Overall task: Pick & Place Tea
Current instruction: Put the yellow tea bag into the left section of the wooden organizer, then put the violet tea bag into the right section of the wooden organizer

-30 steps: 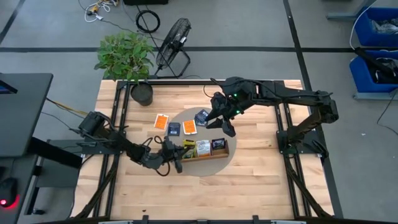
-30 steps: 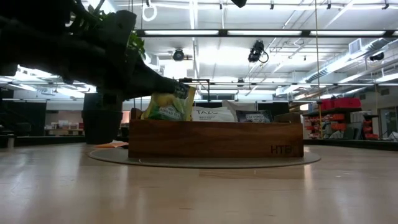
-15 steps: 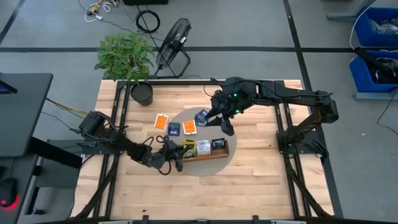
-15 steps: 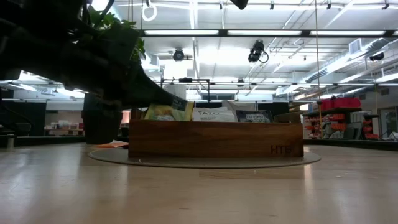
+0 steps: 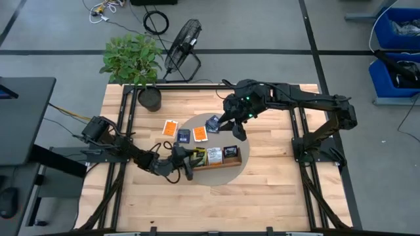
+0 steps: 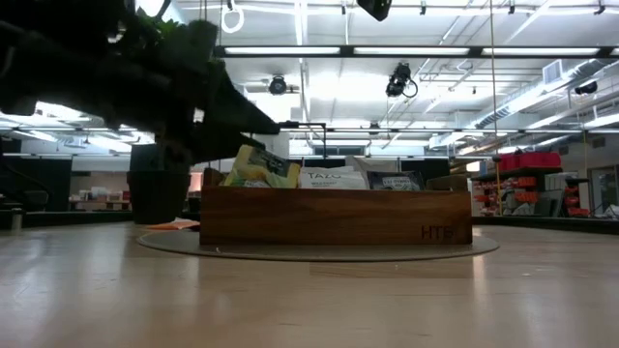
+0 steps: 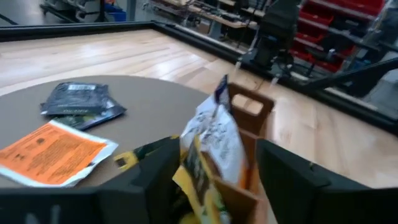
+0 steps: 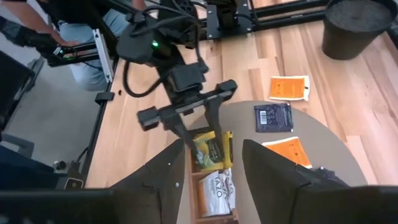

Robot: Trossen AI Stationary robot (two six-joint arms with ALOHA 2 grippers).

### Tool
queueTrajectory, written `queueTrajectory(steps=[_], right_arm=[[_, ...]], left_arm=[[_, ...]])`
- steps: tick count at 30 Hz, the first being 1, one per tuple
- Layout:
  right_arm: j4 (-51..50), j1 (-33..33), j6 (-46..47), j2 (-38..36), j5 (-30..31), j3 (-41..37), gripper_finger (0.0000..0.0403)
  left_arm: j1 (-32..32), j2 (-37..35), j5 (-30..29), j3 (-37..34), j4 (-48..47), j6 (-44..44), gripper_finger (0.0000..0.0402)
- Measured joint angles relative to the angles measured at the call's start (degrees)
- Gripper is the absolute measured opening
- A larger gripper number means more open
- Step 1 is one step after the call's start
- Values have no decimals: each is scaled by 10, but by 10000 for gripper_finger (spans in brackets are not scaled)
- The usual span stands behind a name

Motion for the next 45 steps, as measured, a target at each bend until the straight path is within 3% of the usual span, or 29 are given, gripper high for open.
queueTrajectory(steps=[6,16,20,24,30,37,45], right_arm=[[-5,-15,2,0,0,0,168],[-67,-76,-26,54,2,1,171],[-72,-91,-48,105,-21,1,197],[-83,-107,-45,157,-40,1,239],[-99,-141,12,225,15,1,291],[-79,-178,152,312,11,0,295],[-18,-180,237,352,-16,0,286]], left_arm=[[-10,-43,-5,0,1,57,251],[-9,-192,-102,0,1,253,248],[-9,-277,-172,0,1,294,248],[-9,-362,-186,0,-8,331,248],[-14,-437,-190,35,-162,313,248],[5,-445,-180,107,-400,217,248],[31,-445,-108,120,-428,194,248]])
